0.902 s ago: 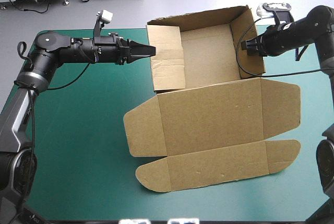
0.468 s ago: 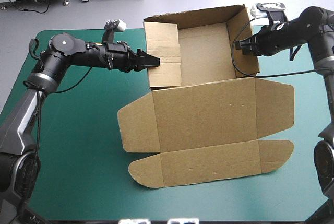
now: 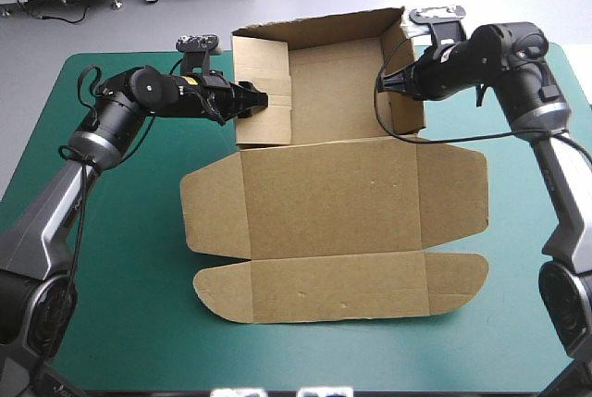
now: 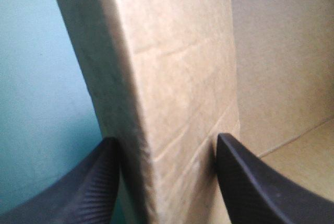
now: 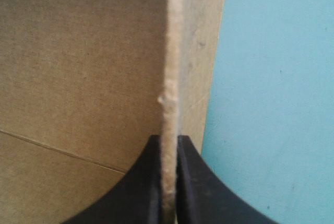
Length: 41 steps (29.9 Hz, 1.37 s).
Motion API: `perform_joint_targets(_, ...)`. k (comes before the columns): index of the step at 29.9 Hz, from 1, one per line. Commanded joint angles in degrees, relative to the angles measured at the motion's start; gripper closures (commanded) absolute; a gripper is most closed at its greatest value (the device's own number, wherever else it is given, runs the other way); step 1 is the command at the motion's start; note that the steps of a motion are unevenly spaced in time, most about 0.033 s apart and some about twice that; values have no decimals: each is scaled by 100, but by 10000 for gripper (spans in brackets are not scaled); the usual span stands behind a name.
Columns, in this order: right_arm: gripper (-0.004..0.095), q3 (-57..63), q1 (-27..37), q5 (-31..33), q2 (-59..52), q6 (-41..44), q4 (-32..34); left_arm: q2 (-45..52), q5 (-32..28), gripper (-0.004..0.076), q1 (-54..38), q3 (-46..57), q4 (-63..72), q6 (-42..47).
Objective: Fold the box
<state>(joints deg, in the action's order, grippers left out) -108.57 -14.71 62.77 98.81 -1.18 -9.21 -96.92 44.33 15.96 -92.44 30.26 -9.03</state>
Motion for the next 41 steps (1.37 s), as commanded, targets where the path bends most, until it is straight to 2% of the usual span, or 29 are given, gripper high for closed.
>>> perform_joint_targets(1, 925, -181, -373, -285, -285, 237, 221, 297, -629, 335, 139, -159, -486, 633)
perform_joint_targets(5, 925, -181, -659, -304, -285, 461, 671, 297, -768, 368, 152, -159, -1129, 1212)
perform_joint_targets(8, 926, -181, -743, -318, -285, 564, 786, 297, -756, 405, 152, -159, -1021, 1232)
perform_joint_targets(15, 925, -181, -766, -272, -285, 563, 786, 297, -756, 420, 152, -159, -698, 1068)
perform_joint_targets(17, 925, -181, -766, -272, -285, 563, 786, 297, -803, 481, 152, -159, -712, 1068)
perform_joint_targets(21, 925, -181, -766, -272, -285, 576, 775, 306, -1032, 705, 152, -159, -700, 903)
perform_joint_targets(22, 926, -181, -766, -263, -285, 576, 775, 318, -1081, 727, 152, -159, -656, 733)
perform_joint_targets(33, 925, -181, -930, -109, -97, 626, 921, 318, -1185, 729, 152, -159, -1048, 658)
perform_joint_targets(37, 925, -181, -1140, 20, 70, 899, 1375, 318, -1028, 729, 152, -159, -1808, 1277)
perform_joint_targets(41, 925, -181, -1317, 230, 218, 1043, 1595, 318, -515, 729, 152, -212, -2815, 1853)
